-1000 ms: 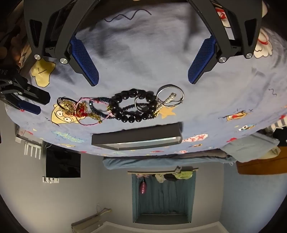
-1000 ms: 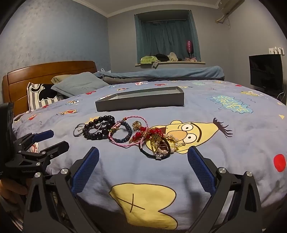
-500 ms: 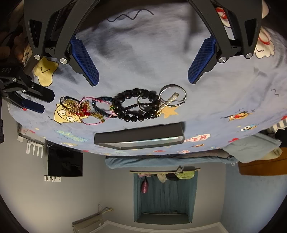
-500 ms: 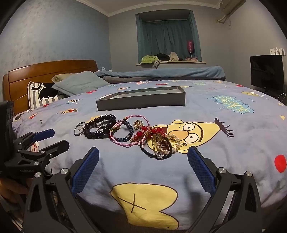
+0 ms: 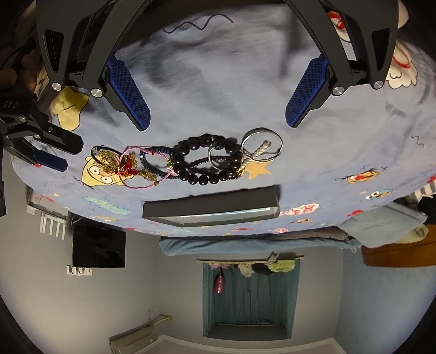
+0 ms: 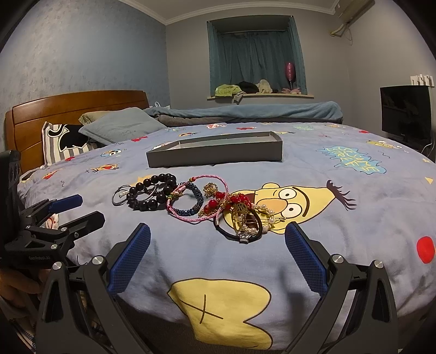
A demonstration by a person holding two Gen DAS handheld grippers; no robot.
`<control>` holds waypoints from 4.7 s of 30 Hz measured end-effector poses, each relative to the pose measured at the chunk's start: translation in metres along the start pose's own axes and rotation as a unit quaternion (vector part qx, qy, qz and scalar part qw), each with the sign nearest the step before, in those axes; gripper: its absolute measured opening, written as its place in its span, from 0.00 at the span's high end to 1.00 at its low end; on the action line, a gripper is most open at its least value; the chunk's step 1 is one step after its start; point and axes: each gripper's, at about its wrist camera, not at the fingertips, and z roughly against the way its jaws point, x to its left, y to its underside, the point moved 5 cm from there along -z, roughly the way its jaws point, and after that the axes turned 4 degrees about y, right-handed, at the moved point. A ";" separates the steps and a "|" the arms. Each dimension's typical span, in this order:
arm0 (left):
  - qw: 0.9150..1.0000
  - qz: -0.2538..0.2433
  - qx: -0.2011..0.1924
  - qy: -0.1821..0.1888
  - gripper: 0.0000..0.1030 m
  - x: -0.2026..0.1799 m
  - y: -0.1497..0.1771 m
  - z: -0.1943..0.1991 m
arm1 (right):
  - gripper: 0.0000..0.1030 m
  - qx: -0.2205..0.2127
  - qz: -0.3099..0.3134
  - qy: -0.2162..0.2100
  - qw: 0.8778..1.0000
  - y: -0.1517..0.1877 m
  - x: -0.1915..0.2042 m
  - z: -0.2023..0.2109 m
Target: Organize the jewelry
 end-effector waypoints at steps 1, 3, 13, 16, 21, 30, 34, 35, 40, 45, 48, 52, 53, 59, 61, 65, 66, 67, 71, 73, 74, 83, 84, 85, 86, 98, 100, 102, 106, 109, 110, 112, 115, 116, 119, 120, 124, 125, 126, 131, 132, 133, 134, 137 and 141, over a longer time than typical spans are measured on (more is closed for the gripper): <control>1.000 0.000 0.002 0.000 0.04 0.000 0.000 -0.001 | 0.05 0.000 0.000 0.000 1.000 0.000 0.000 0.000; 1.000 0.001 -0.001 0.003 0.04 0.000 0.000 0.000 | 0.05 0.000 0.000 0.000 1.000 0.000 0.000 0.000; 1.000 0.003 -0.004 0.002 0.04 0.001 0.001 -0.003 | 0.05 -0.001 0.000 0.001 1.000 -0.001 0.000 0.001; 1.000 0.003 -0.005 0.002 0.04 0.001 0.002 -0.004 | 0.05 -0.001 -0.001 0.000 1.000 -0.001 -0.001 0.001; 1.000 0.002 -0.003 0.001 0.04 0.001 0.003 -0.003 | 0.05 -0.002 -0.002 0.000 1.000 -0.002 -0.001 0.001; 1.000 0.003 -0.004 0.001 0.04 0.001 0.002 -0.002 | 0.05 -0.002 -0.003 0.000 1.000 -0.002 -0.001 0.002; 1.000 0.002 -0.004 0.001 0.04 0.001 0.003 -0.003 | 0.05 -0.002 -0.003 0.000 1.000 -0.002 -0.001 0.002; 1.000 0.002 -0.004 0.001 0.04 0.001 0.003 -0.003 | 0.05 -0.002 -0.003 0.000 1.000 -0.002 -0.001 0.002; 1.000 0.003 -0.004 0.001 0.04 0.001 0.003 -0.003 | 0.05 -0.002 -0.003 0.000 1.000 -0.002 -0.001 0.002; 1.000 0.005 -0.001 0.003 0.04 0.002 0.003 -0.003 | 0.05 -0.001 -0.005 -0.001 1.000 -0.002 -0.002 0.001; 1.000 0.012 0.002 0.003 0.04 0.003 0.002 -0.005 | 0.05 0.001 -0.006 -0.003 1.000 -0.003 -0.002 0.001; 1.000 0.020 0.011 0.003 0.04 0.011 -0.004 -0.011 | 0.05 0.006 -0.010 -0.005 1.000 -0.006 -0.004 -0.003; 1.000 0.020 0.011 0.001 0.04 0.014 -0.005 -0.013 | 0.05 0.007 -0.010 -0.006 1.000 -0.007 -0.005 -0.004; 0.999 0.024 0.028 -0.024 0.04 0.038 -0.018 -0.027 | 0.05 0.027 -0.011 -0.009 1.000 -0.012 -0.009 -0.013; 0.998 0.022 0.043 -0.044 0.04 0.048 -0.020 -0.035 | 0.06 0.033 -0.013 -0.013 0.999 -0.015 -0.011 -0.016; 0.997 0.028 0.059 -0.044 0.04 0.061 -0.022 -0.045 | 0.24 0.038 0.004 -0.003 0.999 -0.020 -0.010 -0.023; 0.997 0.026 0.063 -0.039 0.04 0.061 -0.022 -0.048 | 0.27 0.040 0.010 0.000 0.999 -0.020 -0.010 -0.026; 0.997 0.024 0.067 -0.036 0.04 0.062 -0.022 -0.050 | 0.28 0.044 0.015 0.003 0.999 -0.021 -0.010 -0.029; 0.995 0.014 0.091 -0.029 0.05 0.063 -0.020 -0.065 | 0.34 0.062 0.022 0.011 0.998 -0.020 -0.013 -0.040; 0.995 0.009 0.095 -0.027 0.05 0.062 -0.019 -0.068 | 0.39 0.068 0.021 0.017 0.997 -0.018 -0.016 -0.044; 0.995 0.007 0.095 -0.024 0.05 0.062 -0.020 -0.069 | 0.46 0.071 0.021 0.019 0.997 -0.018 -0.017 -0.045; 0.995 0.001 0.097 0.022 0.24 0.058 -0.026 -0.078 | 0.75 0.085 0.031 0.028 0.996 -0.019 -0.022 -0.060; 0.995 0.002 0.097 0.028 0.26 0.058 -0.026 -0.077 | 0.77 0.086 0.031 0.024 0.995 -0.018 -0.021 -0.061; 0.995 0.004 0.095 0.032 0.28 0.057 -0.026 -0.075 | 0.85 0.088 0.033 0.022 0.995 -0.018 -0.020 -0.062; 0.995 0.007 0.093 0.036 0.28 0.058 -0.026 -0.073 | 0.88 0.089 0.036 0.021 0.995 -0.017 -0.019 -0.063; 0.994 0.023 0.093 0.047 0.24 0.069 -0.024 -0.064 | 0.91 0.030 0.009 0.014 0.999 -0.038 -0.032 -0.045; 0.994 0.017 0.098 0.049 0.24 0.068 -0.023 -0.065 | 0.91 0.020 -0.004 0.012 1.000 -0.043 -0.037 -0.042; 0.993 0.006 0.107 0.045 0.24 0.066 -0.020 -0.067 | 0.91 0.011 -0.013 0.012 1.000 -0.047 -0.041 -0.040; 0.992 -0.009 0.124 0.036 0.24 0.064 -0.014 -0.074 | 0.91 0.006 -0.024 0.010 1.000 -0.049 -0.046 -0.038; 0.991 -0.017 0.127 0.031 0.24 0.063 -0.014 -0.077 | 0.91 0.005 -0.024 0.007 1.000 -0.050 -0.045 -0.038; 0.991 -0.019 0.126 0.030 0.27 0.063 -0.015 -0.078 | 0.91 0.004 -0.024 0.007 1.000 -0.051 -0.045 -0.038; 0.992 -0.016 0.121 0.029 0.47 0.064 -0.017 -0.077 | 0.91 0.002 -0.024 0.007 1.000 -0.051 -0.045 -0.036; 0.993 -0.002 0.114 0.036 0.51 0.069 -0.020 -0.073 | 0.91 -0.002 -0.026 0.008 1.000 -0.052 -0.047 -0.034; 0.993 -0.001 0.110 0.037 0.51 0.069 -0.021 -0.071 | 0.91 -0.004 -0.027 0.009 1.000 -0.053 -0.048 -0.033; 0.994 -0.003 0.097 0.041 0.51 0.068 -0.025 -0.064 | 0.91 -0.010 -0.030 0.008 0.999 -0.058 -0.049 -0.032; 0.995 -0.004 0.091 0.042 0.51 0.067 -0.027 -0.061 | 0.91 -0.013 -0.031 0.008 0.999 -0.061 -0.050 -0.033; 0.996 -0.004 0.073 0.045 0.51 0.067 -0.039 -0.056 | 0.92 -0.024 -0.031 0.005 0.999 -0.074 -0.052 -0.035; 0.997 -0.003 0.066 0.047 0.51 0.067 -0.043 -0.055 | 0.92 -0.027 -0.031 0.004 0.999 -0.078 -0.053 -0.036; 0.997 -0.001 0.060 0.050 0.51 0.067 -0.048 -0.055 | 0.92 -0.030 -0.031 0.002 0.999 -0.080 -0.053 -0.037; 0.997 -0.002 0.040 0.060 0.51 0.059 -0.074 -0.062 | 0.92 -0.041 -0.024 -0.004 0.999 -0.095 -0.049 -0.045; 0.997 -0.003 0.037 0.064 0.51 0.056 -0.080 -0.064 | 0.92 -0.043 -0.022 -0.004 0.999 -0.098 -0.049 -0.046; 0.997 -0.003 0.034 0.067 0.51 0.055 -0.084 -0.066 | 0.92 -0.047 -0.021 -0.005 0.999 -0.102 -0.048 -0.047; 0.997 -0.001 0.031 0.070 0.51 0.054 -0.090 -0.068 | 0.92 -0.052 -0.020 -0.005 0.998 -0.107 -0.048 -0.049; 0.997 0.003 0.023 0.077 0.51 0.052 -0.104 -0.077 | 0.92 -0.065 -0.019 -0.005 0.998 -0.124 -0.048 -0.052; 0.996 0.018 0.019 0.084 0.51 0.055 -0.119 -0.092 | 0.92 -0.085 -0.020 -0.005 0.996 -0.149 -0.050 -0.058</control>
